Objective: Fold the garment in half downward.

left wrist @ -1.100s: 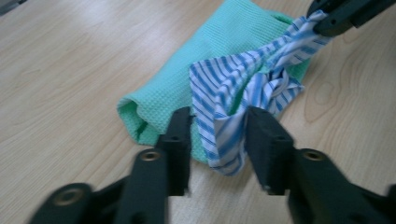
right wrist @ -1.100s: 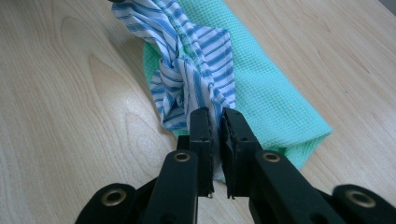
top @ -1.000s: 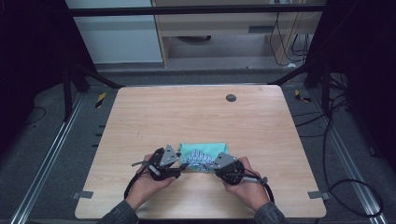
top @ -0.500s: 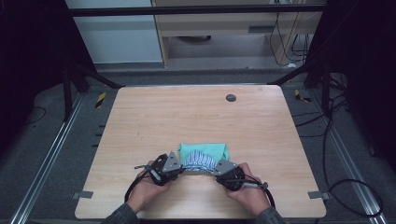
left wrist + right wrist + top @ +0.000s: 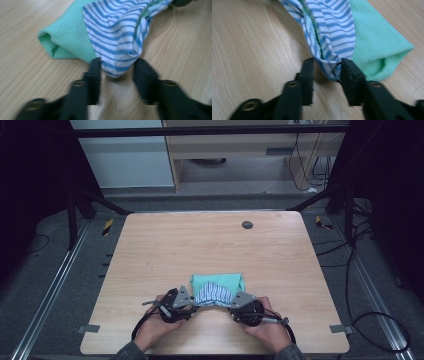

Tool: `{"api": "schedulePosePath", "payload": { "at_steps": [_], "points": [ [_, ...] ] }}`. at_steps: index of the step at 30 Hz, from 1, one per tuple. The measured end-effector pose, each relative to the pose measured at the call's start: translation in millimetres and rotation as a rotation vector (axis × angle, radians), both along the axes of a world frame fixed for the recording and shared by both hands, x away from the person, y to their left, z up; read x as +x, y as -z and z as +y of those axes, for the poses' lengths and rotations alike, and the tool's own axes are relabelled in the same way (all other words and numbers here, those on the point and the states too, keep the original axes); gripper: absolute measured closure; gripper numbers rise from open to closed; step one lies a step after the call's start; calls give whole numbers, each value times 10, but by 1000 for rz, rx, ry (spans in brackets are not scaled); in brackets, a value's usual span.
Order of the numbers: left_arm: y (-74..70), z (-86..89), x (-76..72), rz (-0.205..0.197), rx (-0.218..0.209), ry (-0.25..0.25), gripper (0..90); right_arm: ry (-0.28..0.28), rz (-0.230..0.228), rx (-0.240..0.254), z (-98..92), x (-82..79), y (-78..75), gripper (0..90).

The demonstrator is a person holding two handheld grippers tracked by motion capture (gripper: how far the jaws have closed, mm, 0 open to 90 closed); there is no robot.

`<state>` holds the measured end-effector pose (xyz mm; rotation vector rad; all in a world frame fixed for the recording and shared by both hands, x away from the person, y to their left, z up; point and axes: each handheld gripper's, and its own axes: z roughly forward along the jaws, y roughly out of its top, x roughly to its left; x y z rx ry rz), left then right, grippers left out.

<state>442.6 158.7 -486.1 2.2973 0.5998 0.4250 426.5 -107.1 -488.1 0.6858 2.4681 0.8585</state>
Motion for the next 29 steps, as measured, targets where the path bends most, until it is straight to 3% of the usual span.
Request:
{"api": "schedulePosePath", "payload": {
  "at_steps": [5,9,10,11,12,15,16,17,19,22,24,29],
  "points": [
    [-16,194,-18,29,-59,-58,280,74,18,59,-175,-66,3,304],
    [-60,413,49,28,-81,-134,169,155,1,85,-364,-62,17,204],
    [-68,476,87,28,-87,-161,153,173,-1,88,-403,-53,18,195],
    [-65,586,168,30,-102,-220,147,197,-2,91,-457,-33,21,180],
    [-59,614,191,30,-103,-236,125,248,-3,99,-548,25,35,154],
    [21,756,327,32,-89,-318,106,327,7,134,-669,129,66,120],
    [21,756,327,32,-89,-318,100,327,7,134,-669,129,66,120],
    [88,805,389,49,-81,-345,97,393,32,164,-731,217,106,99],
    [124,817,415,53,-64,-353,94,415,37,169,-753,262,138,93],
    [197,823,456,61,-50,-367,81,477,97,218,-793,391,235,37],
    [223,829,481,74,-74,-376,41,492,94,224,-800,430,245,23],
    [224,826,495,75,-68,-374,23,504,102,221,-789,456,249,1]
  ]
}}
